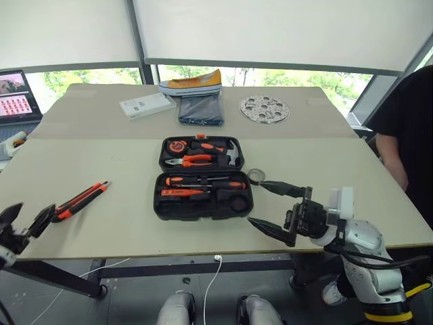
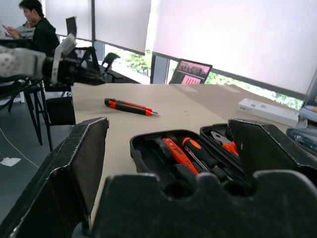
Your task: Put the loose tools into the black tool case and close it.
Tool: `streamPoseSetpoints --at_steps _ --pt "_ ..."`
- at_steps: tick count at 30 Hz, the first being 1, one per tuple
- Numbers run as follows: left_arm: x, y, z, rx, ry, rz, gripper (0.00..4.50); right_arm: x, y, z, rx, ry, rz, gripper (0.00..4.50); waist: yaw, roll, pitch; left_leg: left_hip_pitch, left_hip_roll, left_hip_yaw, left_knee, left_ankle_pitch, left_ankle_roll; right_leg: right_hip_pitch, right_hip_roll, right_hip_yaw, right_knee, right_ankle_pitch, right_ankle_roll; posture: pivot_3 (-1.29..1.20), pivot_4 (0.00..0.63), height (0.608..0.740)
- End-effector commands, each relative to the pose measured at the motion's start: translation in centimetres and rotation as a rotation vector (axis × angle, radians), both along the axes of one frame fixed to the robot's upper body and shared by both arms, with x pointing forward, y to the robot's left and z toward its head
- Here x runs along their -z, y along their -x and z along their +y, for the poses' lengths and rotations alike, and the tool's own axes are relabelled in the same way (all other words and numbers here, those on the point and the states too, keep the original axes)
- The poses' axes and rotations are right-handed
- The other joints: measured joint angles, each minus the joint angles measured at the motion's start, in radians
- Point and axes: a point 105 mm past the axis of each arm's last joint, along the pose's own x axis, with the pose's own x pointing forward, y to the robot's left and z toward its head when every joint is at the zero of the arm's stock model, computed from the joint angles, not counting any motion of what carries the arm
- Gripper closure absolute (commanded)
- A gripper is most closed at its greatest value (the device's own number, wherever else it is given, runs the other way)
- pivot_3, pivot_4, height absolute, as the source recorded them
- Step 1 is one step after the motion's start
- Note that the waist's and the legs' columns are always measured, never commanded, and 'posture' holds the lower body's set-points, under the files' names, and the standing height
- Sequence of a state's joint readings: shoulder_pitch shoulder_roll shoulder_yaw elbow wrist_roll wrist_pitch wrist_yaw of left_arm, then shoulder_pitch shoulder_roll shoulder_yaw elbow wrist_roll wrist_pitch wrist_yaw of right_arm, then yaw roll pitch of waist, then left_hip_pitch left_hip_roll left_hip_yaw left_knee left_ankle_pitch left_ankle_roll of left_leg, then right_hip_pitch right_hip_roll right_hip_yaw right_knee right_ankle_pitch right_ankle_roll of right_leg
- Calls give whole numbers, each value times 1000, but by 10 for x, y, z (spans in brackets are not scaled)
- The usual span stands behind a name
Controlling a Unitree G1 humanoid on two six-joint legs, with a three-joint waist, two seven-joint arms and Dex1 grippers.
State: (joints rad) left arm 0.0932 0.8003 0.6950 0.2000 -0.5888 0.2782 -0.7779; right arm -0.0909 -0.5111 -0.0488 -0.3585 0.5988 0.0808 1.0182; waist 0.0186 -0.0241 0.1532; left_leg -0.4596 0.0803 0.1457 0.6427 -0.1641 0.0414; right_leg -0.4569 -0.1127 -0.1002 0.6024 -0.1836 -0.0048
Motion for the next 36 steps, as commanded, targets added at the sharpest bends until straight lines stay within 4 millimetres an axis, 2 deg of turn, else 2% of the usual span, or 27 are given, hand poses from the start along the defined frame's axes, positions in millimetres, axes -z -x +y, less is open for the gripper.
streamPoseSetpoints --at_steps 1,4,6,9,14,17,19,22,23,26,28,32,36 --pt "10 -22 0 77 -40 136 45 -4 -1 4 -3 20 15 0 -6 0 0 1 -1 0 0 0 0 0 0 0 2 0 0 0 150 740" --pt "21 -44 1 125 -105 284 45 -10 -1 9 -19 25 15 0 -9 -2 -1 0 -3 0 0 0 -1 0 0 1 8 -3 -3 0 150 740" --pt "30 -52 1 161 -150 379 45 -12 -1 10 -18 33 6 0 -8 -2 -1 1 -4 0 0 -1 -2 0 1 1 10 -3 1 0 150 740" --pt "38 -56 2 203 -210 485 45 -15 1 10 -14 43 -2 0 -9 -2 -1 1 -3 0 0 0 -3 0 3 1 11 -4 1 0 150 740" --pt "45 -56 0 249 -188 565 45 -15 4 7 -4 50 2 0 -9 -2 -1 2 -3 0 3 0 -4 0 3 1 13 -4 1 0 150 740" --pt "50 -55 -2 283 -207 578 743 -12 5 6 1 55 7 0 -9 -2 -1 3 -3 -1 3 0 -4 1 2 2 14 -8 -4 0 150 740" --pt "48 -57 -4 300 -210 553 1522 -10 5 5 3 62 10 0 -9 -2 -1 5 -3 -1 3 0 -4 1 0 2 15 -8 -4 0 150 740" --pt "34 -63 -11 349 -185 467 2706 -8 4 3 2 71 14 0 -7 -2 -1 6 -2 -1 3 0 -4 0 0 2 15 -8 -4 0 150 740" --pt "28 -65 -15 377 -171 445 2876 -7 4 2 2 74 15 0 -7 -2 -1 6 -2 -1 3 0 -4 0 0 2 15 -8 -4 0 150 740" --pt "7 -69 -45 556 -160 389 2965 -7 3 -5 2 82 14 0 -2 -3 -1 5 -3 -1 5 0 -4 1 0 2 15 -8 -4 0 150 740" --pt "-9 -70 -77 706 -173 342 2965 -9 3 -10 -7 84 5 0 4 -4 0 2 -2 -3 8 0 -4 0 1 1 15 -8 -4 0 150 740" --pt "-36 -61 -159 1031 -244 268 2965 -10 -5 -28 26 136 3 0 11 -5 1 -2 -2 -3 13 -1 -3 2 0 1 17 -7 -3 0 150 740" --pt "-27 -55 -205 1152 -383 275 2965 -11 -13 -40 47 186 2 0 8 -5 1 -1 -4 -2 18 -2 0 2 0 5 22 -8 -2 0 150 740"
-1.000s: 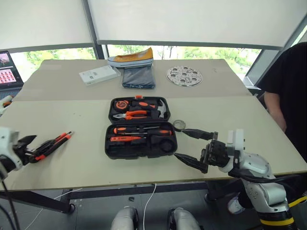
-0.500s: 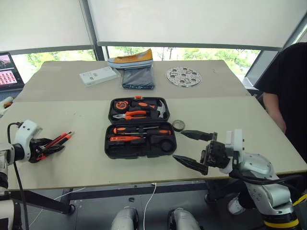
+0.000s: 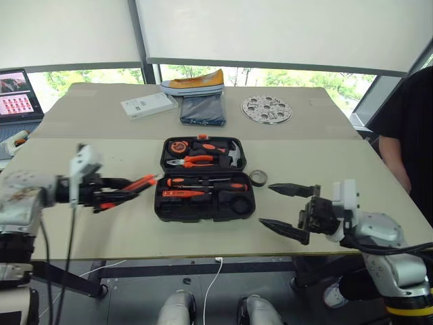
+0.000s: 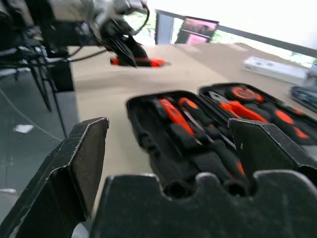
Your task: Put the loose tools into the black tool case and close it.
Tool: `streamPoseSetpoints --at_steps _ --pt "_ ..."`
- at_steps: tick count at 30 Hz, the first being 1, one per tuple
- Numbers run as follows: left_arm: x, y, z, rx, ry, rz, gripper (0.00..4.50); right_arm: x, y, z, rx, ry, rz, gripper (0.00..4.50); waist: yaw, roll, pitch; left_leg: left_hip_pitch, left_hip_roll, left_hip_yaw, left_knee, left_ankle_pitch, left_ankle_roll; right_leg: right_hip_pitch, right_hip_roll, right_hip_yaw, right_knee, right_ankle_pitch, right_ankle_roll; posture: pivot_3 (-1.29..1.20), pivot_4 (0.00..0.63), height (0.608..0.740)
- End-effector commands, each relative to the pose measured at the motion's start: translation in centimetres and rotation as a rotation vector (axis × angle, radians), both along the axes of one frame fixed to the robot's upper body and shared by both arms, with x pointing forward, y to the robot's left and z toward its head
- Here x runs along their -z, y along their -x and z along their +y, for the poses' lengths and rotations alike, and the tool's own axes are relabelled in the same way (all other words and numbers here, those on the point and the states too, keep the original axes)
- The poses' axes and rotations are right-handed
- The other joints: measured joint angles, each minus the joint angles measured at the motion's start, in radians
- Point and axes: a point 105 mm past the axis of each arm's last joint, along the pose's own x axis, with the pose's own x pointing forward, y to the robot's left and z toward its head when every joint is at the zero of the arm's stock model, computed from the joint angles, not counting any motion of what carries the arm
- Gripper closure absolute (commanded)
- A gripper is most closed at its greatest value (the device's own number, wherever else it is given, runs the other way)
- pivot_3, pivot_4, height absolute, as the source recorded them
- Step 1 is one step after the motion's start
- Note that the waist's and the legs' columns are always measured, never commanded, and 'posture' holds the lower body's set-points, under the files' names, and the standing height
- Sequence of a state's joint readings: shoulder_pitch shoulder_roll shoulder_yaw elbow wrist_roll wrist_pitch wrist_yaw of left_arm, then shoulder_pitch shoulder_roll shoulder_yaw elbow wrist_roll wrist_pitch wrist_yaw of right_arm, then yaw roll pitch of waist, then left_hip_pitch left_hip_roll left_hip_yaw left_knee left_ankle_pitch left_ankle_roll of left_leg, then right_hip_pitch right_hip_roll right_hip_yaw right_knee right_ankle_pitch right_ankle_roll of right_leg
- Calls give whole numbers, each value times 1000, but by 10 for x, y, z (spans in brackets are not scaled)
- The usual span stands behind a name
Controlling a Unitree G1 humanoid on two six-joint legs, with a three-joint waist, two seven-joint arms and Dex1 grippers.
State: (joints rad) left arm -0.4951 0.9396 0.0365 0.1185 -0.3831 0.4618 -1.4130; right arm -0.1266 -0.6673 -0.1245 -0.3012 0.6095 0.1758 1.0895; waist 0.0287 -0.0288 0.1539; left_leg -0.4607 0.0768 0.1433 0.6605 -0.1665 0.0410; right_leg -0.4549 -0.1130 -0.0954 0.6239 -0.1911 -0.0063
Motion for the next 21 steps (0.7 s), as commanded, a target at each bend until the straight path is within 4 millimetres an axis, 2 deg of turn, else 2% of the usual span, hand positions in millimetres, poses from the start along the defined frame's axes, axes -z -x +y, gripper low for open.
streamPoseSetpoints --at_steps 1,4,8,13,21 --pt "5 5 -38 119 -72 -48 2965 -12 -6 -11 18 27 -60 0 -5 0 0 1 -1 0 0 0 0 0 0 1 1 0 0 0 150 740" --pt "12 6 -63 200 -125 -78 2965 -12 -8 -13 20 44 -47 0 -10 0 0 2 -1 -2 0 0 0 0 3 1 3 0 0 0 150 740" --pt "19 -5 -89 234 -190 -112 2965 -1 -4 -16 -27 152 -13 0 -8 0 0 2 -2 -3 0 1 0 0 4 2 5 0 0 0 150 740" --pt "26 -20 -94 231 -284 -145 2965 -5 -6 -18 -13 162 -19 0 -5 0 0 2 -2 -3 1 1 1 0 4 2 5 0 0 0 150 740" --pt "35 -25 -99 244 -324 -123 2965 -4 -2 -13 -4 136 -15 0 -1 0 0 2 -3 -3 1 3 4 0 3 3 5 0 2 0 150 740"
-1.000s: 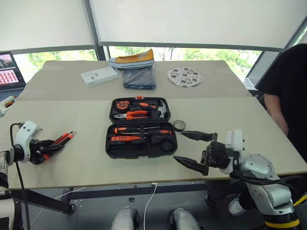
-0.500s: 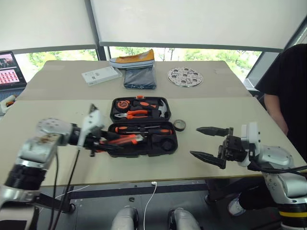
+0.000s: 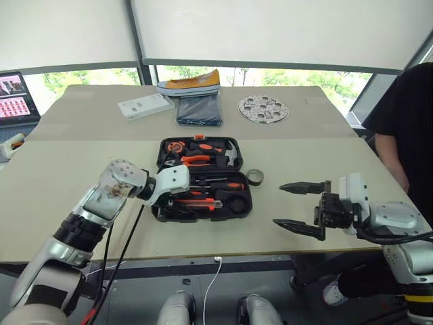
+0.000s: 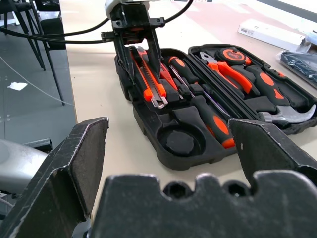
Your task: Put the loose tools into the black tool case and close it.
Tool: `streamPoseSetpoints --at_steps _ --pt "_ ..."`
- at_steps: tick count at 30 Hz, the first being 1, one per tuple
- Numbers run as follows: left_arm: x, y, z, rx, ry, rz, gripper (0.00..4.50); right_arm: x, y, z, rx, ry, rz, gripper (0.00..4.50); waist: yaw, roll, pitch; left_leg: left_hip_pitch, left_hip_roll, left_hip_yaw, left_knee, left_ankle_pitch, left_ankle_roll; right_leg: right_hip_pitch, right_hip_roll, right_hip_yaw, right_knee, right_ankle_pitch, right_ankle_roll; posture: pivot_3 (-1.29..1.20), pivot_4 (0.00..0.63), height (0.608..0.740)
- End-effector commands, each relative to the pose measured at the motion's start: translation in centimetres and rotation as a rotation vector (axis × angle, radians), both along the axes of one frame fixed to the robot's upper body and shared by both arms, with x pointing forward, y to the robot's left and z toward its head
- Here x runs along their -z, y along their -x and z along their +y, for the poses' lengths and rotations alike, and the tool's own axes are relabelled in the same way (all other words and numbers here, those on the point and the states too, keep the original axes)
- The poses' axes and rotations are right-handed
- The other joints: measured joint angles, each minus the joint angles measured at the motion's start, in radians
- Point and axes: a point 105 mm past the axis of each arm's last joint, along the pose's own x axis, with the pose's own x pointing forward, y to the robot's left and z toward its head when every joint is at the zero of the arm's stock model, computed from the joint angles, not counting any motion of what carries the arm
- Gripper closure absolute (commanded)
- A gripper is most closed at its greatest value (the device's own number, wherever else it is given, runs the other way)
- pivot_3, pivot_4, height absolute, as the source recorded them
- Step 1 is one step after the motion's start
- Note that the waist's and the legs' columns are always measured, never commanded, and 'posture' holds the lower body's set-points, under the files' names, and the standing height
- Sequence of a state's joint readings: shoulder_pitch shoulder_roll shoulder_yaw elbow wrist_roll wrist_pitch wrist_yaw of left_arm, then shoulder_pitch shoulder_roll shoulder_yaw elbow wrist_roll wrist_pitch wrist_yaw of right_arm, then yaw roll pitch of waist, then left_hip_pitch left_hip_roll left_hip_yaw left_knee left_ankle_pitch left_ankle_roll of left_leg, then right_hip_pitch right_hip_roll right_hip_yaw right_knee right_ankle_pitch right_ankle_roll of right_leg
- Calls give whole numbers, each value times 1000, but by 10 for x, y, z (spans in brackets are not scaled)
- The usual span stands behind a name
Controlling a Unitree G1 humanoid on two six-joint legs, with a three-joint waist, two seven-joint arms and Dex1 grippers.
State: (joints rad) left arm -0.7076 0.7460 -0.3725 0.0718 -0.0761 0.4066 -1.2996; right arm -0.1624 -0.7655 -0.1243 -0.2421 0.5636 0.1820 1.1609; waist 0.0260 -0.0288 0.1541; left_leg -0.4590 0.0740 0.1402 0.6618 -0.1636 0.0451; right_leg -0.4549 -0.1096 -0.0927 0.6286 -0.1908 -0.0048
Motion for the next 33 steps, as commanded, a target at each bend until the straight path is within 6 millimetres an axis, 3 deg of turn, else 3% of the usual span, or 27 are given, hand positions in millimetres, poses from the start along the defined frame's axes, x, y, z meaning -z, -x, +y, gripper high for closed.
streamPoseSetpoints --at_steps 1,11,20,27,29,30,31,33 --pt "-4 -5 -7 7 2 -34 2965 -8 3 3 3 -12 -33 0 3 0 0 0 0 0 0 0 0 0 0 0 0 0 0 0 150 740" --pt "7 -6 -12 -19 27 8 2965 -8 5 10 -2 -30 -27 0 14 0 0 0 -2 -1 1 0 0 1 -2 0 0 -1 0 0 150 740" --pt "-1 -5 -26 -12 97 11 2965 -7 5 14 -11 -42 -17 0 15 0 0 0 -3 -2 2 0 1 2 -3 -1 0 -1 0 0 150 740" --pt "7 -2 -20 -28 40 21 2965 -7 4 14 -9 -47 -15 0 14 0 0 0 -4 -2 3 0 2 2 -3 -1 0 -1 1 0 150 740" --pt "8 -5 -19 -42 35 2 1966 -7 4 15 -8 -49 -16 0 14 0 0 0 -4 -2 3 0 2 2 -3 -1 0 -1 1 0 150 740" --pt "7 -4 -20 -42 49 13 1779 -7 4 15 -6 -50 -16 0 14 0 0 0 -4 -2 3 1 3 2 -3 -1 0 -1 1 0 150 740" --pt "5 -3 -21 -39 65 21 1248 -7 4 14 -5 -50 -16 0 13 0 0 0 -4 -2 3 1 3 2 -3 0 0 -1 1 0 150 740" --pt "0 1 -24 -21 93 33 665 -7 4 14 -2 -51 -16 0 13 0 0 0 -4 -2 3 1 3 2 -3 0 0 -1 1 0 150 740"
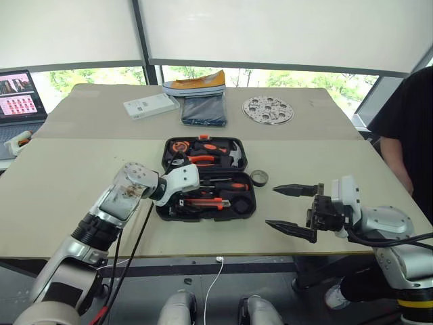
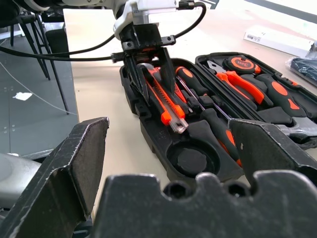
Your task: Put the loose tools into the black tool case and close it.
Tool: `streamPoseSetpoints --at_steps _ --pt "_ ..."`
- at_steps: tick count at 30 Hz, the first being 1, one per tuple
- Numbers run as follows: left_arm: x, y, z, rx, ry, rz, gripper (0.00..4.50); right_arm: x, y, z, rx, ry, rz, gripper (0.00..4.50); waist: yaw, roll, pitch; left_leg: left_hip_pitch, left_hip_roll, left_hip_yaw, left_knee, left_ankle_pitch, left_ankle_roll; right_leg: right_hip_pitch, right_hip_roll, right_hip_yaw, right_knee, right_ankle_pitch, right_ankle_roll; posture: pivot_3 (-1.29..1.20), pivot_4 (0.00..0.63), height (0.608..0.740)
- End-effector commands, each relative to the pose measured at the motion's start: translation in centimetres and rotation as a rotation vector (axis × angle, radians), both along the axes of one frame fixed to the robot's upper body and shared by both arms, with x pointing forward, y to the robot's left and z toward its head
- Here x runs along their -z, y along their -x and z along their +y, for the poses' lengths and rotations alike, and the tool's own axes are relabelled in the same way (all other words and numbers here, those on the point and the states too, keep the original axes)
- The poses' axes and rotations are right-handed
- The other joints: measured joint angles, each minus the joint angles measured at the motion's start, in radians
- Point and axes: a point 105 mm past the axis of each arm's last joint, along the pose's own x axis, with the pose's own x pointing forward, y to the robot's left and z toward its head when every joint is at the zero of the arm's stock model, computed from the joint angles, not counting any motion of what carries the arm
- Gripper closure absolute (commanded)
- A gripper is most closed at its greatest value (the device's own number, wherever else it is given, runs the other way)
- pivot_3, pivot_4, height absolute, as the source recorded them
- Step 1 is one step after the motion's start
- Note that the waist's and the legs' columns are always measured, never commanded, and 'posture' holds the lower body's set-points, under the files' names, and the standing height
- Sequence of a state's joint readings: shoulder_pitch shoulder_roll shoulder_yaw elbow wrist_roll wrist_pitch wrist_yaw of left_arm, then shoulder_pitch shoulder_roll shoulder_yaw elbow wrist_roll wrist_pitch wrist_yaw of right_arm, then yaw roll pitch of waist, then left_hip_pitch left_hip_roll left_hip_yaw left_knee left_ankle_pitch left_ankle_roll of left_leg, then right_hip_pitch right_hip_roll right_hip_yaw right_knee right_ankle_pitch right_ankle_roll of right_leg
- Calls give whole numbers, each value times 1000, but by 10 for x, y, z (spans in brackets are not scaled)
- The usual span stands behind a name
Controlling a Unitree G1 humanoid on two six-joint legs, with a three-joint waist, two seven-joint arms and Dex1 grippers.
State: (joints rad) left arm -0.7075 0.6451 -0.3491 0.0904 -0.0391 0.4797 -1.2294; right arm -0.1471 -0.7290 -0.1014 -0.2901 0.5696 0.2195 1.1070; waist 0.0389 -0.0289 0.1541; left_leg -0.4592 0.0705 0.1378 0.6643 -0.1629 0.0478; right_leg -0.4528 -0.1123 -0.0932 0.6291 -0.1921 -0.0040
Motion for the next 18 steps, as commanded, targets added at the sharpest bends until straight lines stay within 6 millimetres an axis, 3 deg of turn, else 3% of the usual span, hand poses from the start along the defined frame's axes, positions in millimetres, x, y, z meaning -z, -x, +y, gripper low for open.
streamPoseSetpoints --at_steps 1,2,7,9,12,15,18 --pt "-13 12 -10 74 77 37 358 -12 1 2 -8 -14 -43 0 0 0 0 0 0 0 0 0 0 0 0 0 0 0 0 0 150 740" --pt "-18 13 -11 87 109 46 28 -12 1 3 -7 -18 -46 0 0 0 0 0 0 0 0 0 1 0 0 0 0 0 1 0 150 740" --pt "-62 2 -4 131 303 -27 28 -23 -9 4 -13 -36 -75 0 -1 0 0 0 0 0 0 0 3 0 0 0 0 0 2 0 150 740" --pt "-65 2 -2 143 324 -33 28 -23 -11 4 -16 -30 -79 0 -2 0 0 0 0 -1 1 0 2 0 0 0 1 0 1 0 150 740" --pt "-58 6 4 167 355 -43 683 -23 -14 5 -16 -33 -85 0 -3 0 0 0 -1 -2 1 0 2 1 0 0 1 0 0 0 150 740" --pt "-47 7 7 162 363 -59 1856 -21 -15 7 -17 -41 -86 0 -3 0 0 0 -1 -1 1 0 3 0 0 1 0 1 4 0 150 740" --pt "-20 11 9 157 329 -73 2973 -18 -14 10 -14 -53 -83 0 -3 0 0 0 -1 -1 1 0 4 0 0 0 0 3 6 0 150 740"
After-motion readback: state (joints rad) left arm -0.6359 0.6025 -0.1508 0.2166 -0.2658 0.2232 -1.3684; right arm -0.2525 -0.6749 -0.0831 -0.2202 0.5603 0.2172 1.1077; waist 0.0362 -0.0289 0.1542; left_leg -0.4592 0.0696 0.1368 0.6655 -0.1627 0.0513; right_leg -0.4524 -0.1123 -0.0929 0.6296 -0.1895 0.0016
